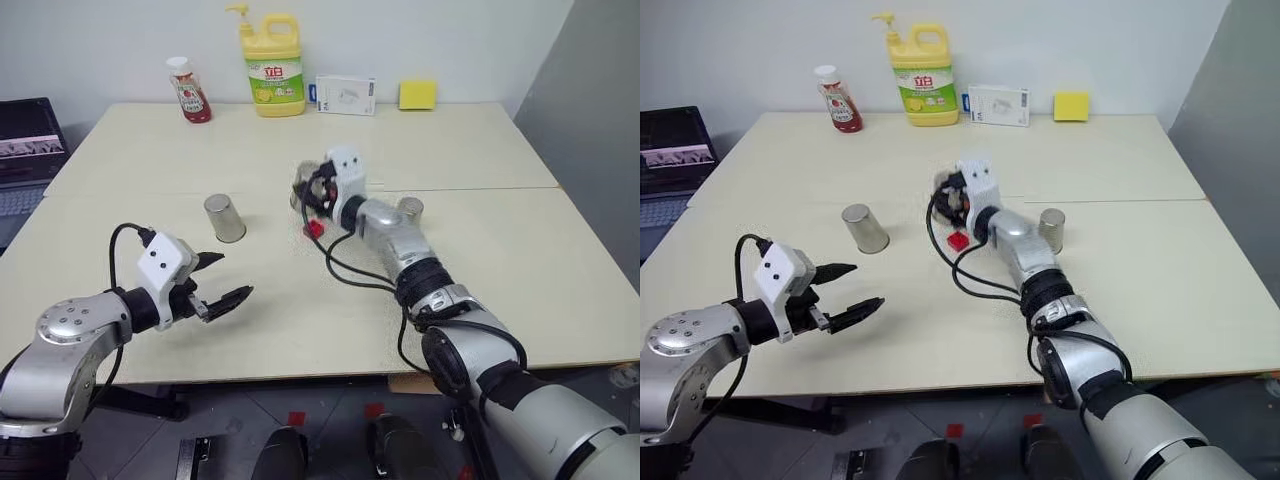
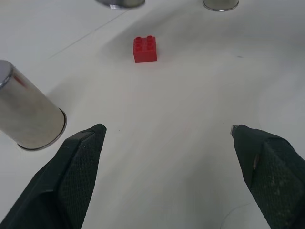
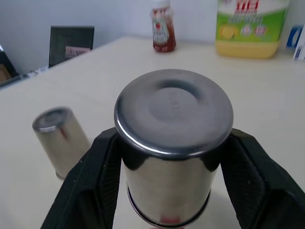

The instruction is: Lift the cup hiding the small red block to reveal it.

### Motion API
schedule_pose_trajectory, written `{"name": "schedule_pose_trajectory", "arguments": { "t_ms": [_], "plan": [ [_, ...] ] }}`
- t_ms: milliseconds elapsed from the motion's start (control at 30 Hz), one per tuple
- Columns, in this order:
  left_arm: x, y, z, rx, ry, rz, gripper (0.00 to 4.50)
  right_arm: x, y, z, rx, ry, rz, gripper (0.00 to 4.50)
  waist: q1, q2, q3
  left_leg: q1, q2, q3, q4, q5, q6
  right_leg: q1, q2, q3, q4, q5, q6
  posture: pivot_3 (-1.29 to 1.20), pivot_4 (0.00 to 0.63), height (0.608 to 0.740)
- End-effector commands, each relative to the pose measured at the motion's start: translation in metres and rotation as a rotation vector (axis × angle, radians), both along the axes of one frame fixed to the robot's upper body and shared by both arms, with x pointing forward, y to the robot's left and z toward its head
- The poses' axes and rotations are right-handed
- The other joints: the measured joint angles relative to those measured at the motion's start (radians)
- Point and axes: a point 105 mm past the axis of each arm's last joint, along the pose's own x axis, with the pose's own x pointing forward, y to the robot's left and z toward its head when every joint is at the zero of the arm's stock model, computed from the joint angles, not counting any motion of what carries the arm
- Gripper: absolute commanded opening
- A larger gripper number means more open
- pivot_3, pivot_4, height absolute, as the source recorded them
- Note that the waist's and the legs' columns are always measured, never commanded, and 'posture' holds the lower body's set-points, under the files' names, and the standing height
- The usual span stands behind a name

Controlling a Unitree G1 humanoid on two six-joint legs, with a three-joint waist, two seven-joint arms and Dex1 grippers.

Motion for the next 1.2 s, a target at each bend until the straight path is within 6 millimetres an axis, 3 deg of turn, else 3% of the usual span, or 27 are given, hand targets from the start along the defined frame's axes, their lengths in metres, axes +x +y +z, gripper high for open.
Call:
{"name": "schedule_pose_trajectory", "arguments": {
  "t_ms": [33, 167, 333, 700, 733, 900, 1000, 1100, 1200],
  "plan": [
    [-0.001, -0.006, 0.009, 0.001, -0.031, -0.017, 4.50, -0.002, -0.030, 0.003, -0.051, -0.022, -0.077, 2.63, 0.001, 0.000, 0.000, 0.000, 0.000, 0.000, 0.000, 0.000, 0.000, 0.000, -0.001, 0.000, 0.000, 0.000, 0.000, 0.00, 0.150, 0.740],
    [0.000, -0.009, 0.011, -0.002, -0.029, -0.030, 4.50, -0.011, -0.051, -0.024, -0.148, 0.049, -0.110, 2.63, 0.000, 0.000, 0.000, 0.000, -0.001, 0.001, 0.000, 0.000, 0.000, 0.000, -0.002, 0.001, 0.000, 0.000, 0.000, 0.00, 0.150, 0.740],
    [0.004, -0.012, 0.014, -0.003, -0.033, -0.042, 4.50, -0.018, -0.054, -0.046, -0.190, 0.115, -0.110, 2.63, -0.011, 0.000, 0.000, 0.000, -0.001, 0.003, 0.000, 0.000, 0.000, -0.002, 0.001, 0.002, 0.000, 0.000, 0.000, 0.00, 0.150, 0.740],
    [0.003, -0.004, 0.004, -0.007, -0.022, -0.033, 4.50, -0.010, -0.047, -0.062, -0.207, 0.151, -0.120, 2.63, -0.026, 0.000, 0.000, 0.000, 0.001, 0.005, 0.000, 0.000, 0.000, -0.003, 0.004, 0.005, 0.001, 0.001, -0.001, 0.00, 0.150, 0.740],
    [0.003, -0.002, 0.003, -0.006, -0.020, -0.030, 4.50, -0.009, -0.048, -0.062, -0.200, 0.156, -0.121, 3.34, -0.026, 0.000, 0.000, -0.001, 0.001, 0.005, 0.000, 0.000, 0.000, -0.004, 0.004, 0.005, 0.001, 0.001, -0.001, 0.00, 0.150, 0.740],
    [0.003, 0.006, -0.001, -0.011, -0.018, -0.005, 4.50, -0.014, -0.043, -0.040, -0.105, 0.118, -0.086, 4.41, -0.026, 0.000, 0.000, -0.001, 0.001, 0.005, 0.000, 0.000, 0.000, -0.004, 0.004, 0.005, 0.001, 0.001, -0.001, 0.00, 0.150, 0.740],
    [0.003, 0.009, -0.001, -0.014, -0.024, 0.011, 4.50, -0.025, -0.041, -0.010, -0.061, 0.008, -0.052, 4.47, -0.026, 0.000, 0.000, -0.004, 0.001, 0.004, 0.000, 0.000, 0.000, -0.006, 0.004, 0.004, 0.001, 0.001, -0.001, 0.00, 0.150, 0.740],
    [0.001, 0.016, 0.003, -0.019, -0.039, 0.038, 4.50, -0.041, -0.053, 0.020, -0.004, -0.087, -0.051, 4.47, -0.026, 0.000, 0.000, -0.006, 0.002, 0.003, 0.000, 0.000, 0.000, -0.007, 0.004, 0.003, 0.001, 0.001, -0.001, 0.00, 0.150, 0.740],
    [-0.002, 0.022, 0.006, 0.002, -0.042, 0.058, 4.50, -0.060, -0.070, 0.034, 0.007, -0.154, -0.036, 4.47, -0.021, 0.000, 0.000, -0.007, 0.003, 0.000, 0.000, 0.000, 0.000, -0.007, 0.002, 0.001, 0.001, 0.001, -0.001, 0.00, 0.150, 0.740]
  ]
}}
